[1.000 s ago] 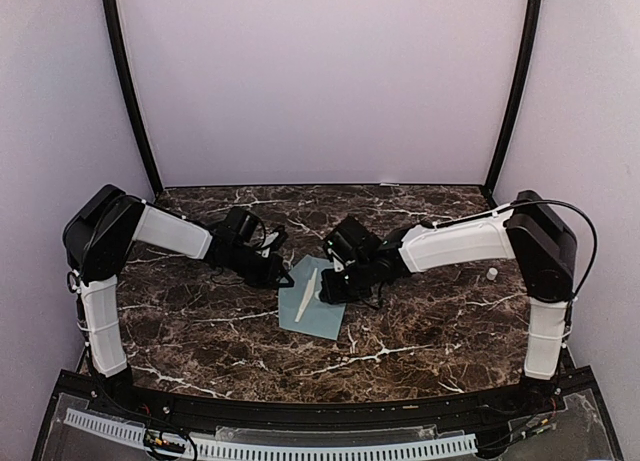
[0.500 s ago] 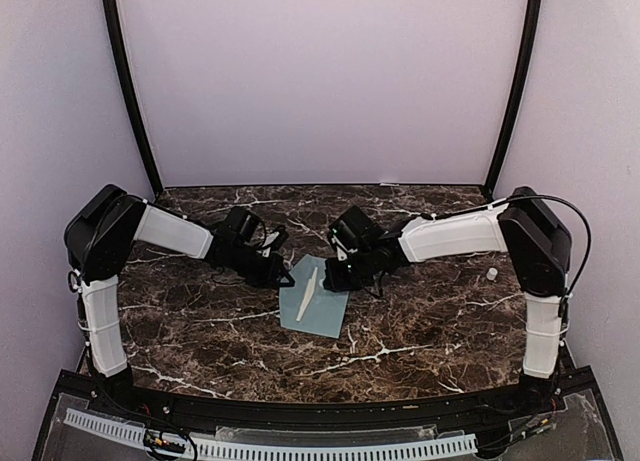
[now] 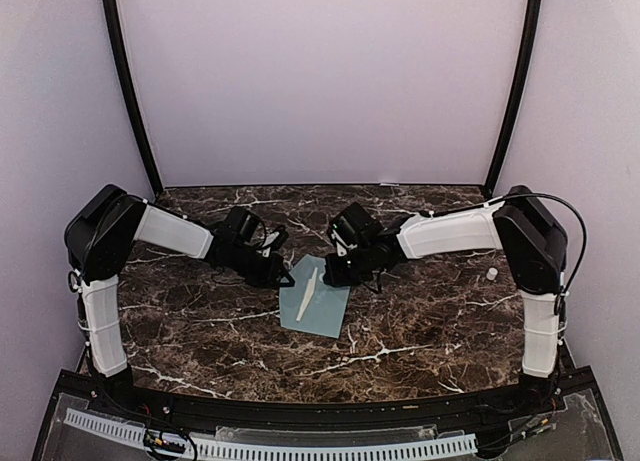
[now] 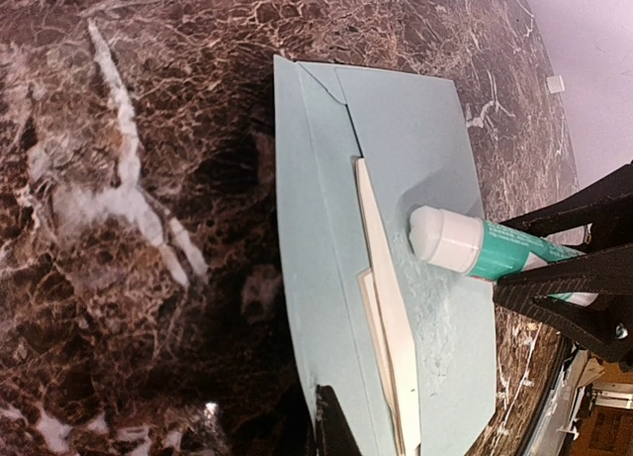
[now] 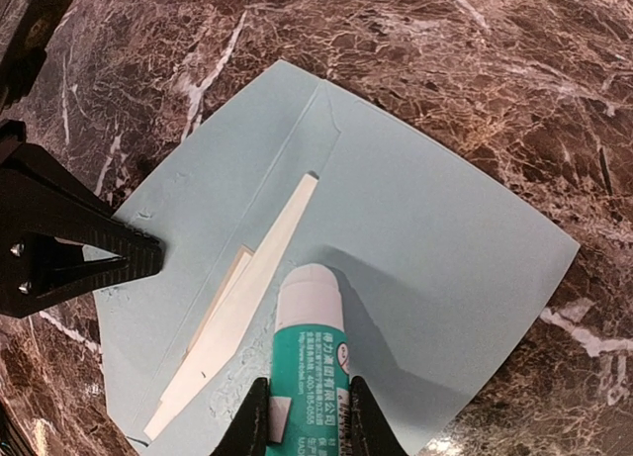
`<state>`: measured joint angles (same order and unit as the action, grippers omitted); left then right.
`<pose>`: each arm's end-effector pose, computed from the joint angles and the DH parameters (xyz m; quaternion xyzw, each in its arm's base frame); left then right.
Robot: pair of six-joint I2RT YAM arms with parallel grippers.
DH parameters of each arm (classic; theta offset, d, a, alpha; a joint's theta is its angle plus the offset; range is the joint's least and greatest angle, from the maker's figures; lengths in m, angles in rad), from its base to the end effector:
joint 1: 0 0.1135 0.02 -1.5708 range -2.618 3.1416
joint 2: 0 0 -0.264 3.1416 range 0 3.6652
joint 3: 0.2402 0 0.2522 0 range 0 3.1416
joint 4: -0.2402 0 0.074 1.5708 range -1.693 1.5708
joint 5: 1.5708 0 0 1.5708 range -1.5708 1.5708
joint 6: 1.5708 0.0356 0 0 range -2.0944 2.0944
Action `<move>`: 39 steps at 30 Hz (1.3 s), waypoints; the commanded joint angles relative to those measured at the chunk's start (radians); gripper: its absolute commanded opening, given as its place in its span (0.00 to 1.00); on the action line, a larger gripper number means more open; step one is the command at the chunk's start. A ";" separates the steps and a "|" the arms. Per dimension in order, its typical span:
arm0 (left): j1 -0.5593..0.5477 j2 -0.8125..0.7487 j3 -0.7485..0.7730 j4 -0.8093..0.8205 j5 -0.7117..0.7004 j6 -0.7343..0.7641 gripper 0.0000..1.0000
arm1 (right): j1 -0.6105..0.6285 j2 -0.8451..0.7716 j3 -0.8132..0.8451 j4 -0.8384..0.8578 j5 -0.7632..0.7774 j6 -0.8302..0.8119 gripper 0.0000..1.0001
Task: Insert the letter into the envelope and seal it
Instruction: Paint the envelope at the center of the board.
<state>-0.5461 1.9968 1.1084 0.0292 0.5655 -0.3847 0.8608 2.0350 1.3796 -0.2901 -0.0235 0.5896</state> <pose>0.3303 -0.2231 0.1228 0.1694 0.8894 -0.3838 0.1816 0.2817 0.3290 0.1590 -0.1322 0.9422 0.2124 0.2228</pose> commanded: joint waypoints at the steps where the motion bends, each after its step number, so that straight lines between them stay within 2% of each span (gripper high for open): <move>1: -0.003 0.014 0.011 -0.023 0.000 0.015 0.00 | -0.006 0.025 -0.022 -0.068 -0.005 -0.014 0.00; 39: -0.003 0.018 0.017 -0.049 -0.015 0.027 0.00 | 0.166 -0.074 -0.083 -0.204 -0.046 0.032 0.00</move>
<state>-0.5465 1.9991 1.1122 0.0269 0.5659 -0.3748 1.0027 1.9717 1.3334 -0.3901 -0.0303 0.6037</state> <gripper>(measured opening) 0.005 0.196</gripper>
